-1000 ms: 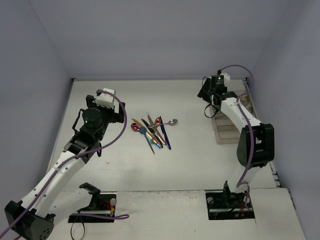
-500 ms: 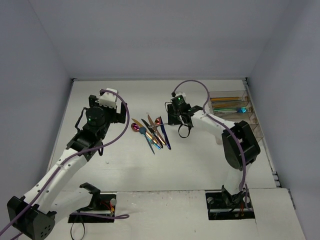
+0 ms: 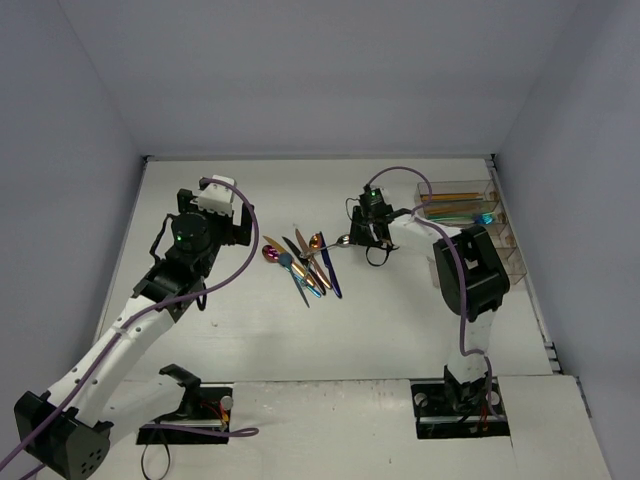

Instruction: Sort the eating utensils into containers

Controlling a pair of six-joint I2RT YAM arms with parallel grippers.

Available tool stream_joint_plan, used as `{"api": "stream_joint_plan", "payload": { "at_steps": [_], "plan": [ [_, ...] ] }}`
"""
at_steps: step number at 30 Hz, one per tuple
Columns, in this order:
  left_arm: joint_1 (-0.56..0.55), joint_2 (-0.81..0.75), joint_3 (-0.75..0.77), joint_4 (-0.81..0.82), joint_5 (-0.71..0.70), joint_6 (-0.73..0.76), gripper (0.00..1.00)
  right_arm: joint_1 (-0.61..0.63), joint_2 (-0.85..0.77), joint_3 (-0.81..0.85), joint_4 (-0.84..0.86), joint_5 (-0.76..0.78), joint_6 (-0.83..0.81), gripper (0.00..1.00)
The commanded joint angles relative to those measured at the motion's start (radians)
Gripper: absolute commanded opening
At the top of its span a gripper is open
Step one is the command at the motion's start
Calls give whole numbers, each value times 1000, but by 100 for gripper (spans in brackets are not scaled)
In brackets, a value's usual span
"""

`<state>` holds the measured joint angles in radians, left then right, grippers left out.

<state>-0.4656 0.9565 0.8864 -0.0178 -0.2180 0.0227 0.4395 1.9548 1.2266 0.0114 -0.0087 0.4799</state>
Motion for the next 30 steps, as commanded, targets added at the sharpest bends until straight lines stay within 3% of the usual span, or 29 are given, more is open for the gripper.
{"api": "stream_joint_plan", "payload": {
  "at_steps": [1,18,26,30],
  "plan": [
    [-7,-24,59,56,-9,-7,90,-25,12,24,94,-99,-3,36],
    [-7,-25,59,56,-6,-9,90,-35,85,57,147,-232,-94,33],
    [-7,-23,59,56,-6,-8,90,-46,51,42,147,-224,-131,1],
    [-7,-21,60,56,-2,-10,90,-60,-27,13,146,-200,-145,0]
  ]
}}
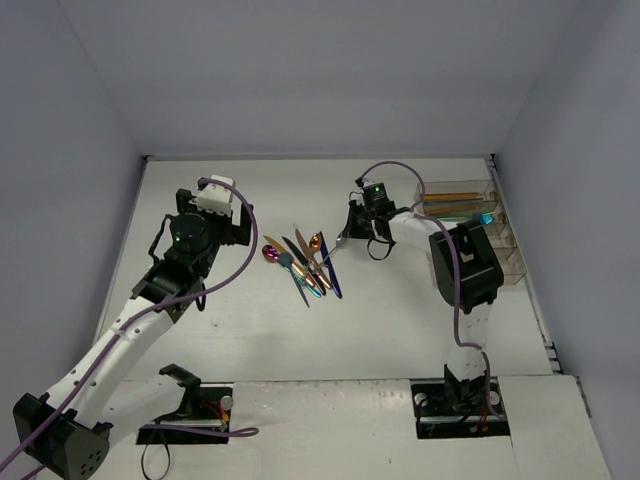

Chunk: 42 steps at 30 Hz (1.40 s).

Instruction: Sort the eating utensils into containers

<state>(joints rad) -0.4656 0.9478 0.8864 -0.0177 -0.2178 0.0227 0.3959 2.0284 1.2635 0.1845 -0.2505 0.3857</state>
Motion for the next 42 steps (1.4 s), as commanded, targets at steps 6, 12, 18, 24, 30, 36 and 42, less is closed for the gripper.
{"api": "stream_joint_plan", "payload": {
  "at_steps": [6,12,18,24,30,36,42],
  "plan": [
    [-7,-12,57,58,-7,-7,90,-78,-317,-112,-39,98,-70,0],
    [-8,-14,56,60,-6,-8,90,-211,-580,-211,-145,218,-97,0],
    [-10,-12,54,64,-7,-9,90,-418,-761,-307,-221,380,-27,0],
    [-19,-14,52,66,-12,-7,90,-491,-838,-326,-309,632,57,0],
    [-30,-26,52,67,-9,-6,90,-541,-836,-345,-343,747,89,0],
    [-38,-40,52,67,-11,-4,90,-629,-728,-336,-332,718,121,0],
    [-39,-48,51,67,-12,-3,90,-660,-631,-313,-312,689,87,0]
  ]
}}
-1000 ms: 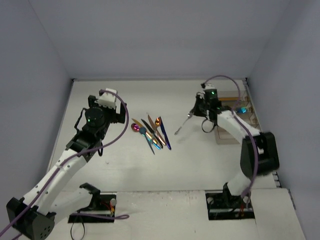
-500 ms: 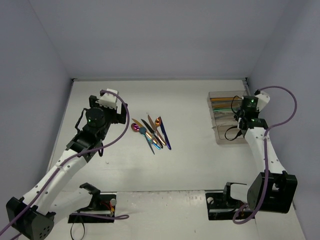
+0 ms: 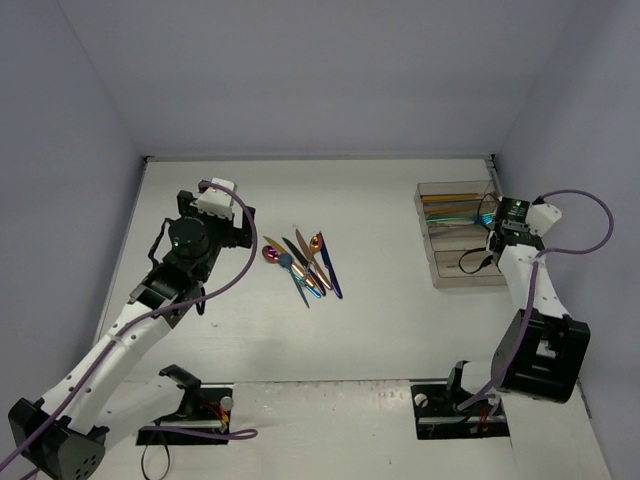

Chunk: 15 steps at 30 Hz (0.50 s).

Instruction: Sort the eating utensils into containers

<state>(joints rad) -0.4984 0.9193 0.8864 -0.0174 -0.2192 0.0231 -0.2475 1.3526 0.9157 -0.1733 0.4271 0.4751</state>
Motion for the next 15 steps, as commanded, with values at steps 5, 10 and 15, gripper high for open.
{"api": "stream_joint_plan", "payload": {
  "at_steps": [5,10,15],
  "plan": [
    [-6,-22,52,66,-9,-3,90,-24,111,47,55,-45,-15,2],
    [-6,-19,52,66,-5,-5,90,-24,89,25,52,-26,1,27],
    [-6,-13,57,60,4,-12,90,4,21,46,52,-92,10,46]
  ]
}}
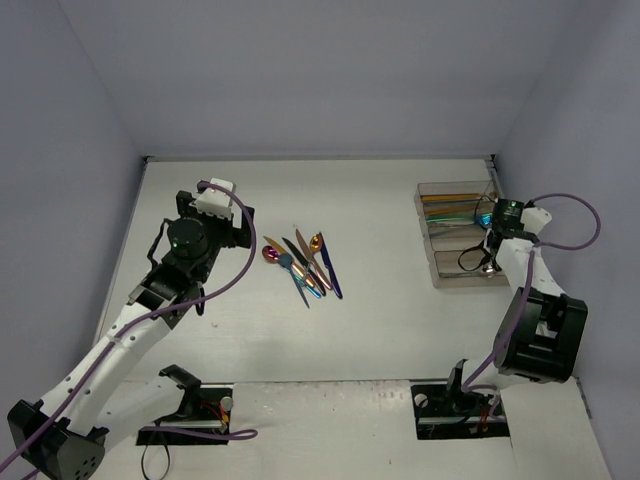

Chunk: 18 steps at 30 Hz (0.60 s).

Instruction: Sort the eating utensils into containers

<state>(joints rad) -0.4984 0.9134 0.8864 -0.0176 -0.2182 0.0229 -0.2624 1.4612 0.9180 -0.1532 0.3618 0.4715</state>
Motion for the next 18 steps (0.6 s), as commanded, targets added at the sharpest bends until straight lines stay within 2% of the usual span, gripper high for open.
{"api": "stream_joint_plan", "payload": {
  "at_steps": [1,3,8,11,18],
  "plan": [
    [-6,-5,59,61,4,-12,90,45,-99,53,32,-38,13,49],
    [-6,-2,57,60,2,-11,90,124,-116,70,32,-52,5,50],
    [-6,4,58,57,-9,-4,90,458,-82,146,34,-41,-18,50],
    [-6,6,59,57,-9,-4,90,659,-26,185,35,10,41,48],
    [-6,16,59,57,-8,-7,90,874,206,310,38,22,159,44]
  ]
}}
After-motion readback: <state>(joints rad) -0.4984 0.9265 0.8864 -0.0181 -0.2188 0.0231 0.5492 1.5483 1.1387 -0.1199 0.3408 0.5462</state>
